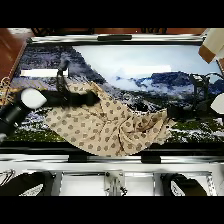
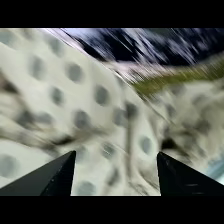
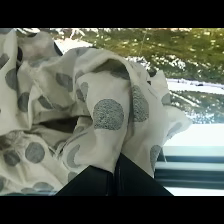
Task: Fold the shirts.
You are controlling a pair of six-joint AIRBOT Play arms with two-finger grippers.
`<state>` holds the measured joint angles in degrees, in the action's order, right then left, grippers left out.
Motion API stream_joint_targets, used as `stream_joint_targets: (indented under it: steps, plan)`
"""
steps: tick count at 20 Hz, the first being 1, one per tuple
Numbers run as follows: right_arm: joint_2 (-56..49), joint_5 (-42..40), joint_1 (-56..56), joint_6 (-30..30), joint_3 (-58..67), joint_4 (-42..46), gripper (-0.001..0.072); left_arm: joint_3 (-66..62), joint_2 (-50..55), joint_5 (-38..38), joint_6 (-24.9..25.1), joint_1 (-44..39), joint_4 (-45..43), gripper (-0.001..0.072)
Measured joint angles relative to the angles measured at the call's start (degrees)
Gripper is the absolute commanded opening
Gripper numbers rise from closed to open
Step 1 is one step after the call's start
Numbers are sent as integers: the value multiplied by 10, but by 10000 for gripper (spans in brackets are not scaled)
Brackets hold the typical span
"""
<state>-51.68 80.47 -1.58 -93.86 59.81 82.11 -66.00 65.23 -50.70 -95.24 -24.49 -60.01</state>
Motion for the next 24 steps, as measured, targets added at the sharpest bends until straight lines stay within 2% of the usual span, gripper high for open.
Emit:
stream_joint_targets:
  steps: [3, 6, 10, 14, 15, 16, 17, 18, 21, 24]
  plan:
    - [0, -31, 0, -12, -6, 1, 54, -44, 54, -22, 35, 95, -21, 604]
    - [0, -48, 0, -22, -8, -6, 54, -82, 136, -33, 77, 144, -30, 604]
    - [0, -56, 0, -31, -9, -15, 54, -144, 255, -35, 133, 153, -33, 603]
    - [0, -60, 0, -46, -9, -19, 54, -200, 341, -25, 159, 140, -31, 599]
    - [0, -61, 0, -49, -9, -20, 54, -208, 355, -21, 165, 136, -30, 573]
    - [0, -61, 0, -50, -9, -20, 54, -215, 368, -17, 172, 132, -28, 425]
    - [0, -64, 0, -52, -9, -20, 54, -219, 378, -12, 176, 129, -26, 86]
    - [0, -66, 0, -56, -9, -21, 54, -222, 386, -8, 180, 127, -25, 44]
    - [0, -83, 0, -64, -9, -21, 54, -243, 391, -2, 190, 130, -24, 43]
    - [-1, -167, 0, -68, 1, -13, 53, -307, 364, 19, 194, 139, -24, 44]
